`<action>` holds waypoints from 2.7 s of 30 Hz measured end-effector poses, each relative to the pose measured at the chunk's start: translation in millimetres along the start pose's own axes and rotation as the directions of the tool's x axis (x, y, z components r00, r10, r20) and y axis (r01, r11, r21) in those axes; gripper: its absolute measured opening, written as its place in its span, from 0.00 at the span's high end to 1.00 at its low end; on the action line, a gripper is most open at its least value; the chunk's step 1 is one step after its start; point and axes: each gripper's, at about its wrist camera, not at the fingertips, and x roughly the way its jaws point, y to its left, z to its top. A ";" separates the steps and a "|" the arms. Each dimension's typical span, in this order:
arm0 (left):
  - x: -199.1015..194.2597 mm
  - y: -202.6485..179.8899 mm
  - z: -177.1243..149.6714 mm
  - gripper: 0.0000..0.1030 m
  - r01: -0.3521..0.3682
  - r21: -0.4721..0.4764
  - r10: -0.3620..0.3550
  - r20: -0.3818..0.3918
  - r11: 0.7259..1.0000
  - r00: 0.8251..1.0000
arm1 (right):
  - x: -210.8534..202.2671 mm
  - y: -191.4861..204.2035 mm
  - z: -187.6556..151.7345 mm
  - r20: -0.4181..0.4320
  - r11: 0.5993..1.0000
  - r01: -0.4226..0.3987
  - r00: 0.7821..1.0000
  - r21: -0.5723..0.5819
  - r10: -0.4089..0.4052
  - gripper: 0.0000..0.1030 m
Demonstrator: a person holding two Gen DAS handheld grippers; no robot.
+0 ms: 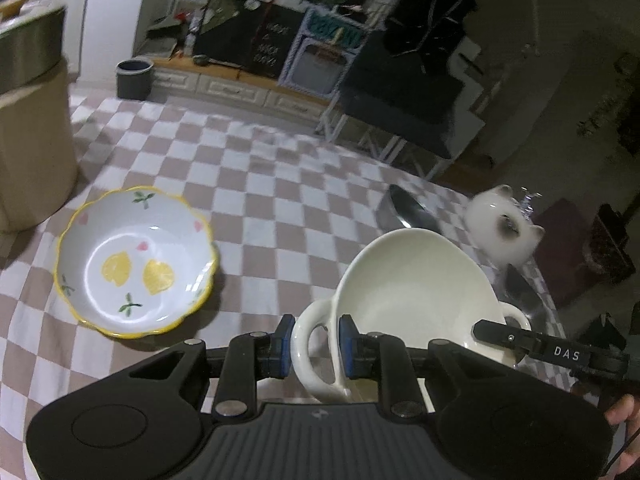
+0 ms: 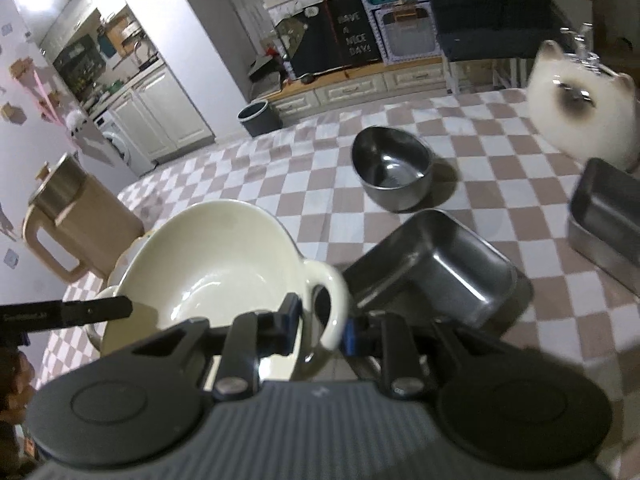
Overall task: Organize plates and bowls
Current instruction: 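Lift the cream two-handled bowl off the table with both tools, then carry the cream bowl with both tools and lower it onto the white plate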
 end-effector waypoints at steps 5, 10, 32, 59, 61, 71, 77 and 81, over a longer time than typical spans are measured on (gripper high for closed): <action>-5.2 -23.9 -10.6 0.77 0.034 0.035 -0.034 -0.002 0.999 0.999 | -27.8 -11.3 -8.8 0.016 1.000 0.024 1.000 0.018 -0.024 0.74; -5.7 -48.0 -18.2 0.77 0.062 0.057 -0.061 -0.008 0.996 0.998 | -52.1 -21.8 -18.4 0.029 0.998 0.058 0.998 0.034 -0.059 0.74; 23.6 -99.5 -67.6 0.75 0.130 0.101 -0.114 -0.149 0.986 0.982 | -102.7 -72.8 -62.4 -0.013 0.979 0.178 0.984 0.094 -0.178 0.75; 59.2 -74.0 -88.3 0.70 0.093 0.091 -0.067 -0.256 0.992 0.964 | -75.0 -67.8 -72.3 -0.154 0.974 0.228 0.963 0.016 -0.222 0.75; 61.1 -73.1 -89.5 0.69 0.090 0.091 -0.063 -0.261 0.992 0.963 | -74.2 -67.1 -72.1 -0.158 0.974 0.228 0.962 0.010 -0.223 0.76; 68.8 -73.0 -96.3 0.67 0.081 0.108 -0.048 -0.283 0.991 0.958 | -68.4 -63.8 -70.3 -0.172 0.969 0.245 0.954 -0.017 -0.244 0.76; 70.7 -74.6 -97.1 0.66 0.080 0.124 -0.041 -0.292 0.989 0.955 | -66.9 -65.0 -70.1 -0.184 0.966 0.258 0.948 -0.028 -0.259 0.76; 72.1 -74.9 -96.9 0.66 0.081 0.128 -0.039 -0.301 0.988 0.953 | -65.9 -66.0 -70.7 -0.199 0.966 0.259 0.945 -0.028 -0.259 0.75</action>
